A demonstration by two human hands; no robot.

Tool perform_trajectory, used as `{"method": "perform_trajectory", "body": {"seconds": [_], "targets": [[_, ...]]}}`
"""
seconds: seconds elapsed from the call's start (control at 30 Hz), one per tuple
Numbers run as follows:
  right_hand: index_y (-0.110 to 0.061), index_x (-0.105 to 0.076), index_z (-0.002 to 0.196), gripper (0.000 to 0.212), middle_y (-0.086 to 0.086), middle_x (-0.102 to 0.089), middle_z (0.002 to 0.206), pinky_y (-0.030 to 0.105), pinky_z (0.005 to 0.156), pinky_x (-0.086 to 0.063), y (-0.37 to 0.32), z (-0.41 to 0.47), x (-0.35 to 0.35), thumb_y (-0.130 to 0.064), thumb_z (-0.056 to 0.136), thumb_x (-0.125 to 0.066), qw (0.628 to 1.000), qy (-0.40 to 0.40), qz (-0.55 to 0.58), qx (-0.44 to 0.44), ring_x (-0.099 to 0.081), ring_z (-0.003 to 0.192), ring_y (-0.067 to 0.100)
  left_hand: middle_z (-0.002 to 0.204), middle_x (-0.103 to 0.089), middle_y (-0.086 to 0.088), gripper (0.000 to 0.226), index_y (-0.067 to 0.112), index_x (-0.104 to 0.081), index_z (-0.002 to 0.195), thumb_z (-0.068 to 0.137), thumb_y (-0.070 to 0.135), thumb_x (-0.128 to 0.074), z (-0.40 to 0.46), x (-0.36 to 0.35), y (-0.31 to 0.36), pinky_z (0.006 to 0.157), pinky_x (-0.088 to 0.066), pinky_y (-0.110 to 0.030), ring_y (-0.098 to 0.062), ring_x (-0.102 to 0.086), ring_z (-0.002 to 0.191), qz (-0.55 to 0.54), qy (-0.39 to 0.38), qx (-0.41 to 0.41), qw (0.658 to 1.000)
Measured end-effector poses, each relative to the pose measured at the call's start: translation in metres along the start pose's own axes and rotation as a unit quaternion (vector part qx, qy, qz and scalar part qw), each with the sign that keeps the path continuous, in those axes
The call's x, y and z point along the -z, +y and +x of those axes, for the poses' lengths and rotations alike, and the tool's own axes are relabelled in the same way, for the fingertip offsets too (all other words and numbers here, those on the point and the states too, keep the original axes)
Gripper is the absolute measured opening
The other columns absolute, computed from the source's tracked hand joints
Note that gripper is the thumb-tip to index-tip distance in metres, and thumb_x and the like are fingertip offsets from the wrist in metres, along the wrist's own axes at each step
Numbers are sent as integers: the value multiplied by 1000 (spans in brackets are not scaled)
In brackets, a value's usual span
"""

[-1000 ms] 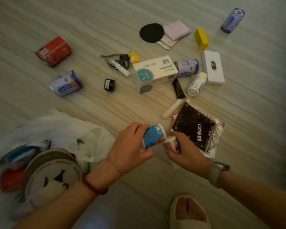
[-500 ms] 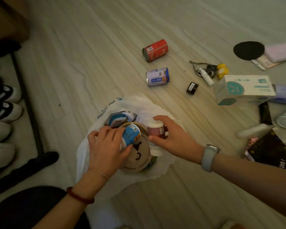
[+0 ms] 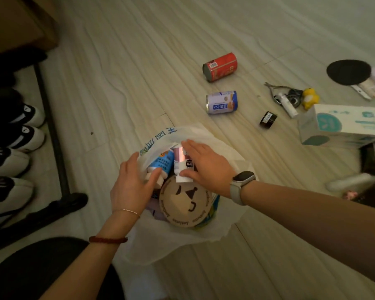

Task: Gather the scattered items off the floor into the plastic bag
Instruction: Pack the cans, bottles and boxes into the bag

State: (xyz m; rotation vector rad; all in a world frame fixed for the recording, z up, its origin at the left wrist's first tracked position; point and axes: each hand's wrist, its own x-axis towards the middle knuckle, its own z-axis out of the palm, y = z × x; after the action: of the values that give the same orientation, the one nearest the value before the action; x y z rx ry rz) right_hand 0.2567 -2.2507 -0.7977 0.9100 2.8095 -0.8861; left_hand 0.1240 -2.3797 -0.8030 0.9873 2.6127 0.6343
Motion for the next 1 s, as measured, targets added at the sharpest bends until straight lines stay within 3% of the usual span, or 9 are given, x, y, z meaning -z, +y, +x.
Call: {"method": "perform_trajectory", "body": {"seconds": [0.1, 0.2, 0.3, 0.4, 0.5, 0.63, 0.8, 0.9, 1.0], "targets": [[-20, -17, 144, 67, 2, -14, 155, 38, 111, -20, 9, -8, 7, -49, 90, -42, 994, 25, -91, 47, -17, 140, 21, 119, -53, -12, 46, 15, -50, 126, 88, 40, -52, 7, 1, 4, 82, -40, -32, -28, -52, 107, -31, 39, -1, 999], [-18, -15, 144, 73, 4, -20, 152, 39, 109, -23, 27, -26, 5, -55, 87, -42, 996, 50, -72, -1, -21, 138, 22, 112, -56, -14, 37, 11, -57, 120, 91, 34, -50, 15, 3, 10, 76, -33, -24, -23, -52, 98, -61, 55, -8, 997], [-15, -13, 144, 77, 7, -24, 148, 40, 104, -30, 51, -44, -3, -55, 86, -44, 986, -5, -159, -47, -25, 134, 26, 109, -57, -15, 33, 9, -60, 116, 93, 29, -48, 16, 2, 14, 70, -28, -12, -14, -47, 89, -102, 59, -14, 993], [-13, -36, 133, 46, 8, -42, 133, 35, 93, -37, 65, -48, -5, -38, 94, -40, 977, -31, -206, -52, -38, 120, 26, 106, -58, -16, 28, 6, -63, 111, 94, 23, -47, 16, 0, 15, 67, -27, -8, -13, -47, 88, -142, 69, -4, 987], [-9, -53, 113, 27, 11, -56, 115, 37, 82, -40, 67, -48, 2, -23, 96, -37, 992, 39, -104, -55, -48, 106, 29, 102, -60, -12, 26, 5, -65, 104, 94, 21, -47, 19, 2, 15, 70, -31, -14, -13, -49, 87, -170, 77, 19, 982], [-10, -55, 107, 23, 12, -59, 105, 42, 77, -47, 59, -46, 14, -19, 94, -39, 984, 160, 52, -56, -55, 93, 30, 89, -60, -3, 24, 5, -67, 97, 93, 19, -48, 27, 9, 22, 68, -34, -16, -13, -51, 84, -211, 106, 28, 971], [-25, -45, 87, 15, 14, -66, 69, 43, 68, -54, 50, -33, 55, -15, 94, -37, 917, 253, 282, -124, -62, 63, 27, 86, -61, -3, 19, 6, -67, 93, 92, 16, -50, 36, 16, 43, 61, -39, -17, -12, -53, 81, -270, 113, 6, 956], [-21, -45, 84, 18, -2, -58, 54, 21, 52, -49, 44, -30, 86, -8, 94, -38, 884, 347, 303, -77, -56, 45, 6, 83, -60, 0, 16, 12, -65, 89, 92, 14, -50, 48, 26, 60, 58, -39, -4, 1, -53, 72, -298, 138, -22, 944], [-14, -54, 91, 9, -5, -56, 68, 22, 57, -45, 42, -27, 108, -12, 91, -45, 896, 392, 210, -7, -53, 57, 6, 78, -60, 5, 17, 14, -66, 89, 93, 17, -50, 62, 34, 73, 59, -39, -5, 13, -53, 64, -300, 149, -42, 941]]}}
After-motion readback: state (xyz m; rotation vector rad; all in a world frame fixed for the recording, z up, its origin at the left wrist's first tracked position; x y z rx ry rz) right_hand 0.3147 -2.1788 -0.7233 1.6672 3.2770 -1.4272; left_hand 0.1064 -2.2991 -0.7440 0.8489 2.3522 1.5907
